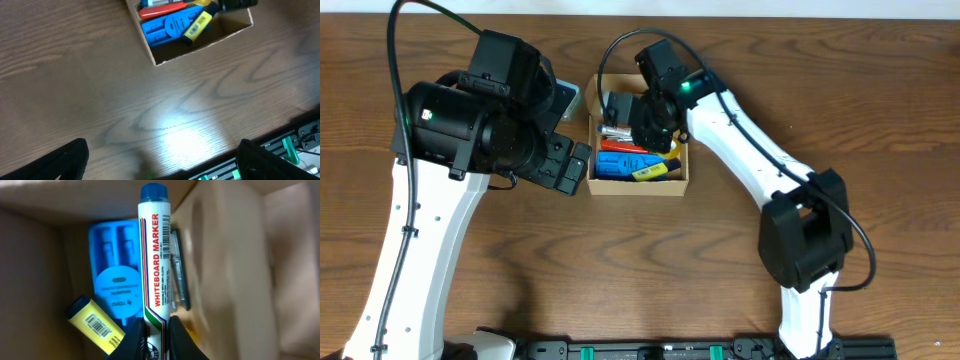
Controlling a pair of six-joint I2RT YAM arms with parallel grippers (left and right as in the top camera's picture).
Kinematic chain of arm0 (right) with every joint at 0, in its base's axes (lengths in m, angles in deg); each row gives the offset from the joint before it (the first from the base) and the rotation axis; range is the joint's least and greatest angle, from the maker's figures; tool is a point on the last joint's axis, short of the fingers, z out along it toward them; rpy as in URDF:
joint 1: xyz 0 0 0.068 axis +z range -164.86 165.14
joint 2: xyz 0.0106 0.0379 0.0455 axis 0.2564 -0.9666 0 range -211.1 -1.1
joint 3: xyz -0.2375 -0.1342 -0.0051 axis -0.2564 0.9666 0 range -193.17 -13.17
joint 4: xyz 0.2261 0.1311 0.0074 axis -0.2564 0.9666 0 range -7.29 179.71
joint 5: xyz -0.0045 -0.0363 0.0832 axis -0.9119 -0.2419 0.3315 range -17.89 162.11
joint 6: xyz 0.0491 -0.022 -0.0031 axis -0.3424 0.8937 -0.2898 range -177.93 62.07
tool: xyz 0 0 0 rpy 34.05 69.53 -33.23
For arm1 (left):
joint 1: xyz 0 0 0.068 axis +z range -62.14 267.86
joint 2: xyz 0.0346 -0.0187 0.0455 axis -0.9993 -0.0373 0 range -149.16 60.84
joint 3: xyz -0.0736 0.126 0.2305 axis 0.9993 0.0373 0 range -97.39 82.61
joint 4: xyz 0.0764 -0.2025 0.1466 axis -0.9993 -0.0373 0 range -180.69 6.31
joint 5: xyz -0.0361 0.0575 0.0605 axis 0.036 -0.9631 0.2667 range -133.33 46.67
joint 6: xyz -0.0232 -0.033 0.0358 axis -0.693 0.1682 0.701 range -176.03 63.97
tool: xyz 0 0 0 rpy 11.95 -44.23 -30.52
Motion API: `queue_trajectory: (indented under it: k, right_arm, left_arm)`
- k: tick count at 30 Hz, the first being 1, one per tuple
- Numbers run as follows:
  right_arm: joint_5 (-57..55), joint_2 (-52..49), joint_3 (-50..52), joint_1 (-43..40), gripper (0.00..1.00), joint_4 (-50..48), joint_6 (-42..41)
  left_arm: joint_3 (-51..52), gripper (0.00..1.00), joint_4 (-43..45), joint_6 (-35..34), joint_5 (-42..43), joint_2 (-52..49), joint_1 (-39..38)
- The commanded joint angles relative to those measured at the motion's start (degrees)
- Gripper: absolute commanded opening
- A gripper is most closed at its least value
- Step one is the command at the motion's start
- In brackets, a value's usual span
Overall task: Pack container
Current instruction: 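Lower the blue marker into the box and release it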
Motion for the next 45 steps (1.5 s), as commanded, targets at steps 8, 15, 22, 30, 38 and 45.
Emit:
queue_trajectory:
  k: [8,15,22,30,38,45]
  right_arm:
    - [-2.84,-2.29,-0.72,0.83,0.26,0.68,3.13]
    - [-4.11,-0.07,-2.4,0.81,0.36,1.36,-1.77]
    - [-4.2,8.11,-5.18,-0.57,0.34,2.89,-8.46]
    - [-4.98,16.04,-5.16,-12.02,0.35,7.76,-21.68]
    - [-4.98,15.5,-2.51,-25.29,0.36,11.82,-32.26]
    - [-5.01,15.3,8.22,-31.26,0.38,4.61,-43.41]
  left_arm:
    - [-0.28,0.95,-0.15,0.59,0.22,0.31,-0.07]
    - [-0.28,0.95,-0.15,0.59,0.22,0.31,-0.07]
    - [-0.28,0.95,-0.15,0.59,0.22,0.31,-0.07]
    - [-0.28,0.95,-0.15,0.59,0.2,0.31,-0.07]
    - [-0.28,0.95,-0.15,0.59,0.22,0.31,-0.07]
    - [-0.28,0.95,-0.15,0.59,0.2,0.31,-0.07]
